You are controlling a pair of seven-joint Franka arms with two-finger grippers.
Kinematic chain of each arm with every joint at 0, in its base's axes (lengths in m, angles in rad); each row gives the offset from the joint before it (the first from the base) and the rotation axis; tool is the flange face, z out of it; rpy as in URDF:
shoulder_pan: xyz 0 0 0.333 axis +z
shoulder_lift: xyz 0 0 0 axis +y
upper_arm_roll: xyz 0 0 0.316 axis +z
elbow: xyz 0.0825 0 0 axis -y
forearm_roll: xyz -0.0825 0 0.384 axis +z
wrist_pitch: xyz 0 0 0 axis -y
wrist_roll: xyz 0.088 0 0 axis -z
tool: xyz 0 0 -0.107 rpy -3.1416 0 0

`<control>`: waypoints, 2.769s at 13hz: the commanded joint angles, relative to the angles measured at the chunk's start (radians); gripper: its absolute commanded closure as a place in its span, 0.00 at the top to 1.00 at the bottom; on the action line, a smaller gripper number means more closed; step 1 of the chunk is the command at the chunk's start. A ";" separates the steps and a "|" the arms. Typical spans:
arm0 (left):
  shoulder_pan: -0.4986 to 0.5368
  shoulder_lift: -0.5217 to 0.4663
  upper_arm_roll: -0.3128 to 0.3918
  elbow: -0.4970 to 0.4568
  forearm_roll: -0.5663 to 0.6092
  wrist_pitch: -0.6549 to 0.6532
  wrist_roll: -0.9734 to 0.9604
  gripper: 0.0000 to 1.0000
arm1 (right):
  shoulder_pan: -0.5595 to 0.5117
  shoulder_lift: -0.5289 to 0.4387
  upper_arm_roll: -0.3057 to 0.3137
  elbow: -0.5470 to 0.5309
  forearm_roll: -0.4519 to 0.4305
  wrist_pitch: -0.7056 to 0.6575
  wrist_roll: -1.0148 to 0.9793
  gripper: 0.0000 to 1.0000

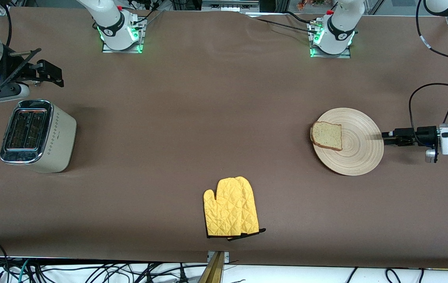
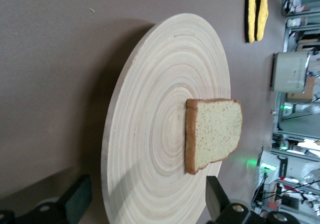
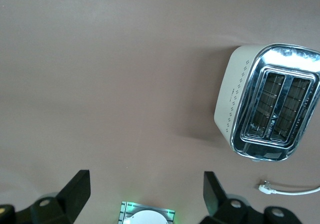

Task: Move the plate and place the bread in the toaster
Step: 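Reach the left gripper to the wooden plate rim and grip it, then slide the plate toward the toaster with the left gripper while the right gripper lifts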

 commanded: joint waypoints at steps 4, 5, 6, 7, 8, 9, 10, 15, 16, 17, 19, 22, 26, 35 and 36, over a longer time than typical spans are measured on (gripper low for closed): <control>0.013 0.036 -0.008 0.029 -0.024 -0.016 0.024 0.00 | -0.001 -0.008 0.000 -0.008 0.010 0.003 -0.009 1.00; 0.011 0.039 -0.008 0.028 -0.024 -0.016 0.024 0.00 | -0.001 -0.008 0.000 -0.008 0.010 0.003 -0.009 1.00; 0.013 0.049 -0.008 0.028 -0.022 -0.016 0.024 0.00 | -0.001 -0.008 0.000 -0.008 0.010 0.003 -0.009 1.00; 0.014 0.056 -0.008 0.029 -0.024 -0.016 0.021 0.00 | -0.001 -0.008 0.000 -0.008 0.010 0.003 -0.009 1.00; 0.014 0.055 -0.008 0.029 -0.024 -0.019 0.009 0.00 | -0.003 -0.008 0.000 -0.008 0.010 0.005 -0.009 1.00; 0.013 0.053 -0.011 0.029 -0.031 -0.024 0.003 0.00 | -0.003 -0.008 0.000 -0.008 0.010 0.003 -0.009 1.00; 0.008 0.049 -0.019 0.029 -0.033 -0.027 -0.007 0.00 | -0.001 -0.008 0.000 -0.008 0.010 0.003 -0.009 1.00; -0.019 0.047 -0.216 0.028 -0.059 -0.057 -0.190 0.00 | -0.003 -0.007 0.000 -0.011 0.010 0.005 -0.009 1.00; -0.064 0.046 -0.233 0.025 -0.061 -0.056 -0.227 0.00 | -0.003 -0.007 0.000 -0.011 0.010 0.005 -0.009 1.00; -0.126 0.046 -0.239 0.025 -0.089 -0.053 -0.258 0.00 | -0.003 -0.007 -0.001 -0.016 0.010 0.006 -0.011 1.00; -0.231 0.044 -0.239 0.013 -0.186 0.013 -0.280 0.00 | -0.003 -0.007 -0.001 -0.017 0.010 0.006 -0.011 1.00; -0.392 0.049 -0.246 0.003 -0.235 0.151 -0.267 0.00 | -0.003 -0.005 0.000 -0.017 0.010 0.011 -0.011 1.00; -0.545 0.053 -0.246 -0.026 -0.366 0.303 -0.264 0.00 | -0.001 0.010 0.000 -0.028 0.012 0.032 -0.011 1.00; -0.575 0.115 -0.246 -0.017 -0.367 0.332 -0.212 1.00 | 0.060 0.061 0.003 -0.258 0.188 0.349 0.048 1.00; -0.561 0.110 -0.246 -0.017 -0.364 0.326 -0.211 1.00 | 0.116 0.085 0.003 -0.276 0.200 0.414 0.125 1.00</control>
